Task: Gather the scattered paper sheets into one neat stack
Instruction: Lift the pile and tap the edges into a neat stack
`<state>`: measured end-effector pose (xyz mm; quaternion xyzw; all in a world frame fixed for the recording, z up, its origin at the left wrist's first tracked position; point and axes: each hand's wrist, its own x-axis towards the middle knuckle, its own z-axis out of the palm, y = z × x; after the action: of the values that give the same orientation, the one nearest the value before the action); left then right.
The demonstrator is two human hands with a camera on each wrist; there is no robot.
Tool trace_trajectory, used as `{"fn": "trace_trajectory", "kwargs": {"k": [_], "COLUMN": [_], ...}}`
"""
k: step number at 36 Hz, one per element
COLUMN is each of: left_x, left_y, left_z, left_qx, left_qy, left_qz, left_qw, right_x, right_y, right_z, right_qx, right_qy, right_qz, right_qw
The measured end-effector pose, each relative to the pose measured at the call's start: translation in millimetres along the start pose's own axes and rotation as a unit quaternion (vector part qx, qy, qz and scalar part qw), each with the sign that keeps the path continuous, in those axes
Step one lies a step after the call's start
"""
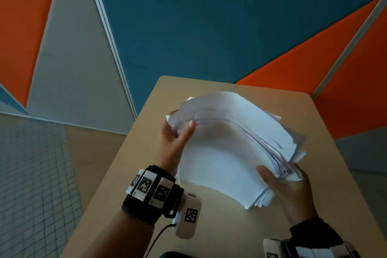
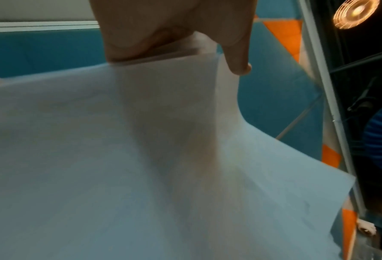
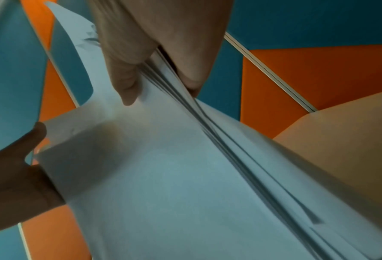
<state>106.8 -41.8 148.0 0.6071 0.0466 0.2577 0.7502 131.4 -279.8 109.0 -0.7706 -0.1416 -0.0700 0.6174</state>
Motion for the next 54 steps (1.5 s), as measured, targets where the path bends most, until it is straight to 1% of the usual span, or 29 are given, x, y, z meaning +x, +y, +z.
{"fn": "trace_trajectory", "kwargs": {"k": [3,7,8,10,13,14,15,16,17,18,19,20,22,24,26,28,31,36,38,42,44,45,47,48,49,52,53,54], "left_x": [4.0,7.7,8.2,11.7,16.2,16.3,15.4,12.9,8.5,3.1,-2.4,-6.8,-10.7,-10.3,-8.1,-6.8,-9.3,-15.1,-16.4,-18.7,-20.0,-20.6,-21.5,-21.9,-22.5,-25.3,-26.5,-27.1], "left_y": [12.1,21.5,23.8,28.2,38.5,40.8,43.5,47.5,52.2,56.3,59.0,59.0,52.8,45.7,43.1,42.1,39.9,27.0,23.5,21.6,23.0,24.5,27.8,28.7,28.0,20.4,18.9,18.4], "left_z": [1.9,-2.8,-4.0,-6.4,-4.8,-4.2,-2.2,1.3,7.4,15.8,25.2,33.6,46.8,54.6,60.5,64.6,70.6,76.5,78.0,79.3,79.7,79.6,78.8,78.2,77.7,77.5,78.4,79.7], "left_qx": [-0.01,-0.017,0.0,0.073,0.176,0.242,0.335,0.433,0.51,0.559,0.594,0.617,0.652,0.674,0.682,0.683,0.674,0.68,0.68,0.669,0.667,0.668,0.665,0.666,0.671,0.683,0.68,0.675], "left_qy": [0.023,0.042,0.044,0.057,0.032,0.033,0.044,0.061,0.072,0.052,0.006,-0.046,-0.127,-0.18,-0.216,-0.231,-0.24,-0.272,-0.275,-0.282,-0.276,-0.265,-0.238,-0.233,-0.24,-0.294,-0.3,-0.297], "left_qz": [0.017,0.008,0.014,0.04,0.087,0.125,0.178,0.24,0.307,0.361,0.392,0.403,0.387,0.362,0.356,0.366,0.385,0.385,0.384,0.37,0.368,0.362,0.342,0.334,0.332,0.357,0.366,0.369], "left_qw": [1.0,0.999,0.999,0.995,0.98,0.962,0.924,0.867,0.8,0.744,0.703,0.674,0.639,0.618,0.601,0.588,0.584,0.561,0.56,0.579,0.586,0.594,0.62,0.625,0.618,0.566,0.56,0.565], "right_x": [-0.6,-1.7,-1.4,-1.2,0.7,0.3,-0.5,-1.4,-1.5,-1.6,-1.9,-1.6,-1.0,-1.0,-0.9,-1.0,-0.6,-1.2,-0.7,-0.7,0.0,0.3,-0.1,-0.5,-0.7,-1.1,-0.8,-0.5], "right_y": [4.4,10.9,11.4,12.3,17.2,16.7,18.1,15.8,15.1,12.9,12.6,11.2,7.6,4.8,3.4,0.8,0.5,4.2,4.9,4.2,6.1,6.1,6.6,6.4,6.4,3.9,4.3,4.2], "right_z": [-1.2,-5.5,-5.5,-5.5,-5.9,-5.5,-5.5,-4.1,-3.7,-3.3,-3.4,-3.7,-4.3,-5.4,-6.8,-6.6,-8.0,-10.4,-11.2,-11.6,-12.3,-12.5,-12.9,-12.5,-11.6,-7.2,-6.4,-6.2], "right_qx": [0.019,0.068,0.075,0.082,0.093,0.096,0.104,0.105,0.101,0.091,0.088,0.085,0.081,0.073,0.067,0.064,0.073,0.059,0.058,0.045,0.046,0.042,0.037,0.032,0.025,0.0,-0.005,-0.008], "right_qy": [0.009,0.0,0.0,-0.011,-0.034,-0.031,-0.035,-0.028,-0.029,-0.028,-0.031,-0.034,-0.051,-0.055,-0.05,-0.049,-0.056,-0.048,-0.047,-0.053,-0.054,-0.054,-0.051,-0.052,-0.052,-0.043,-0.041,-0.044], "right_qz": [0.007,0.077,0.087,0.096,0.096,0.101,0.101,0.101,0.094,0.087,0.077,0.072,0.068,0.064,0.055,0.046,0.04,0.034,0.033,0.029,0.03,0.028,0.024,0.019,0.013,-0.002,-0.004,-0.007], "right_qw": [1.0,0.995,0.993,0.992,0.99,0.99,0.989,0.989,0.99,0.992,0.993,0.993,0.993,0.994,0.995,0.996,0.995,0.996,0.997,0.997,0.997,0.997,0.998,0.998,0.998,0.999,0.999,0.999]}}
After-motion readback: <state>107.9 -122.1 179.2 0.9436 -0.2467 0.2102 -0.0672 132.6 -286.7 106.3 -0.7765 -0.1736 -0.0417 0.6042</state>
